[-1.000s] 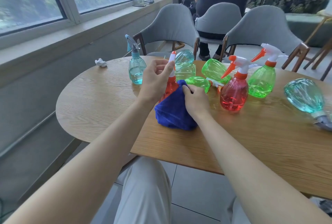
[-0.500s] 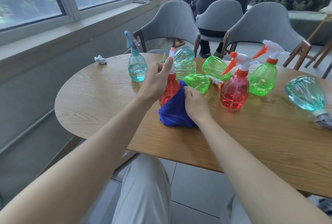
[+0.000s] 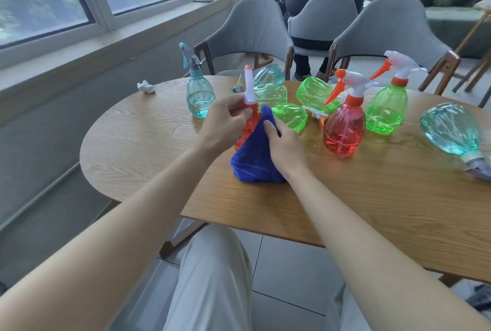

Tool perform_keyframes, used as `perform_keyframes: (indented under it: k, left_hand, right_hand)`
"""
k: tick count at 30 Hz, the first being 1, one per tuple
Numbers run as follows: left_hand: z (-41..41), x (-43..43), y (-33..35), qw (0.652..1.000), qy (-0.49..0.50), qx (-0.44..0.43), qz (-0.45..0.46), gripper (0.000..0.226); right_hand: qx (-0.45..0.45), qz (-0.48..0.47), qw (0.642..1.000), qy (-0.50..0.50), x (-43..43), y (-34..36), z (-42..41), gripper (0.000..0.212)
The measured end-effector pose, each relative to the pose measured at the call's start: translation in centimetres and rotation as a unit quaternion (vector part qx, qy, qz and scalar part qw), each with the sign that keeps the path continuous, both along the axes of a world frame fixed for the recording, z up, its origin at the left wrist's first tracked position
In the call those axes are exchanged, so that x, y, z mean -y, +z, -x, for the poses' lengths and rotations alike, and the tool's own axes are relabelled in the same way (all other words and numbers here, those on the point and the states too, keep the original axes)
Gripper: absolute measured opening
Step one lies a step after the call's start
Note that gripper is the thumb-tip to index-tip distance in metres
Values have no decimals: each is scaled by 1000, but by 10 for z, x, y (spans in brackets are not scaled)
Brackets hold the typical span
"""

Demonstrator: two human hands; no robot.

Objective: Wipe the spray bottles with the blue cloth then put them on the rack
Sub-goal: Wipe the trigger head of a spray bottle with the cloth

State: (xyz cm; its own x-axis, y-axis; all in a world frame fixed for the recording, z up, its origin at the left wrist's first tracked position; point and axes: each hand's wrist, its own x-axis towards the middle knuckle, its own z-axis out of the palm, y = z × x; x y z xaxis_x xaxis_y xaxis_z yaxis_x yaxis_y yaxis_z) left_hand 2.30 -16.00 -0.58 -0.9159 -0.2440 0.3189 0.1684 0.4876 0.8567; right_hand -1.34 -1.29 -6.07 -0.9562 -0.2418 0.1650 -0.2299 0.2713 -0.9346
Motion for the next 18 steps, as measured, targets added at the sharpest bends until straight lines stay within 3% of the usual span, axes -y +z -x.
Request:
perform_keyframes:
  k: [4, 9, 14, 18]
  left_hand:
    - [3, -2, -4, 999, 13, -29, 4, 22]
    - [3, -4, -5, 998, 25, -46, 24, 22]
    - [8, 1, -7, 998, 40, -21, 34, 30]
    - [8, -2, -7, 998, 54, -9, 29, 35]
  right_hand:
    - [-5, 27, 999, -45, 0, -1, 1, 28]
    - [-52, 14, 999, 8, 10, 3, -5, 48]
    - [35, -57, 998, -8, -9, -2, -5, 36]
    - [-13, 0, 1000, -22, 0, 12, -7, 30]
